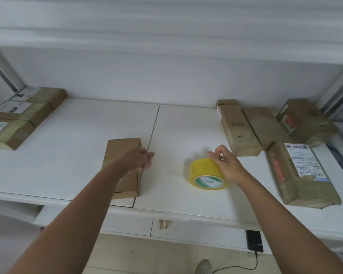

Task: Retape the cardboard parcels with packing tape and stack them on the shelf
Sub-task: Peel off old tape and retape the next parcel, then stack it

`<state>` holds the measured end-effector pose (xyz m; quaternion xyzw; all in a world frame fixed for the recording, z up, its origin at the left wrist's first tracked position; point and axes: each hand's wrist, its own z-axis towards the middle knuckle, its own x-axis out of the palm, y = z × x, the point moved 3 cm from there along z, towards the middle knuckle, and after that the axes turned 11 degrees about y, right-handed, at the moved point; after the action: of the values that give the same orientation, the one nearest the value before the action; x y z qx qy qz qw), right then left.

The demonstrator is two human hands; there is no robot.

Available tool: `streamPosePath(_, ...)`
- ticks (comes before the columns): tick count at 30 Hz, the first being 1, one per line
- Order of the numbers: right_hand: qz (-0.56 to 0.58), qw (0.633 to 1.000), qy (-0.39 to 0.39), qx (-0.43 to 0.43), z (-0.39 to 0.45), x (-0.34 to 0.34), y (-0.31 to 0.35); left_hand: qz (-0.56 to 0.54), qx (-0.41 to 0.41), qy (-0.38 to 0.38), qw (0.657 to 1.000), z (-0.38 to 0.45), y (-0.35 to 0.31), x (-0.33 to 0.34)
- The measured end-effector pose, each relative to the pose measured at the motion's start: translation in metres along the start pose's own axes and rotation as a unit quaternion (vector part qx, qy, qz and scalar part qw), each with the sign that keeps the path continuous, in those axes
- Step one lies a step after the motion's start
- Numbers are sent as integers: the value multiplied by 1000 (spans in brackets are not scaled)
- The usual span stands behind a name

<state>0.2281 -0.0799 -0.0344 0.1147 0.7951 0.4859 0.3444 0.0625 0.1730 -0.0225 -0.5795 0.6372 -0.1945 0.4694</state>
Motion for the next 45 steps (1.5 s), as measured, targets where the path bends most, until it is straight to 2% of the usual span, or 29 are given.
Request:
streamPosePath(7, -21, 1000, 11, -12, -6, -14, -6, 35, -23, -30, 999, 0, 4, 10)
streamPosePath(11, -73, 997, 35, -12, -8, -25, -9, 62, 3, -27, 998, -4, -1, 6)
streamPosePath(14, -144, 988, 53, 23, -9, -32, -6, 76, 44, -15, 996, -7, -11, 7)
streamPosePath(17, -278, 955, 76, 62, -10, -39, 15, 67, 78, -2, 995, -14, -21, 3)
streamPosePath(19, -306, 951, 26, 22, -2, -35, 46, 61, 91, 10, 994, -19, -28, 1)
streamPosePath(21, -211, 975, -27, -61, 14, -17, 81, 59, 101, 20, 993, -24, -38, 0)
streamPosePath(23, -69, 991, -14, -113, 30, 9, 107, 51, 114, 29, 992, -28, -47, 1)
streamPosePath(27, 57, 991, 23, -121, 50, 44, 119, 54, 134, 42, 989, -34, -64, 5)
streamPosePath(35, 106, 986, 2, -130, 62, 0, 113, 15, 172, 86, 981, -36, -86, 23)
streamPosePath(38, 145, 982, -4, -122, 67, -3, 108, -3, 149, 60, 987, -34, -77, 21)
streamPosePath(45, 314, 944, 84, -64, 79, 15, 81, 20, 64, 6, 998, -23, -42, 23)
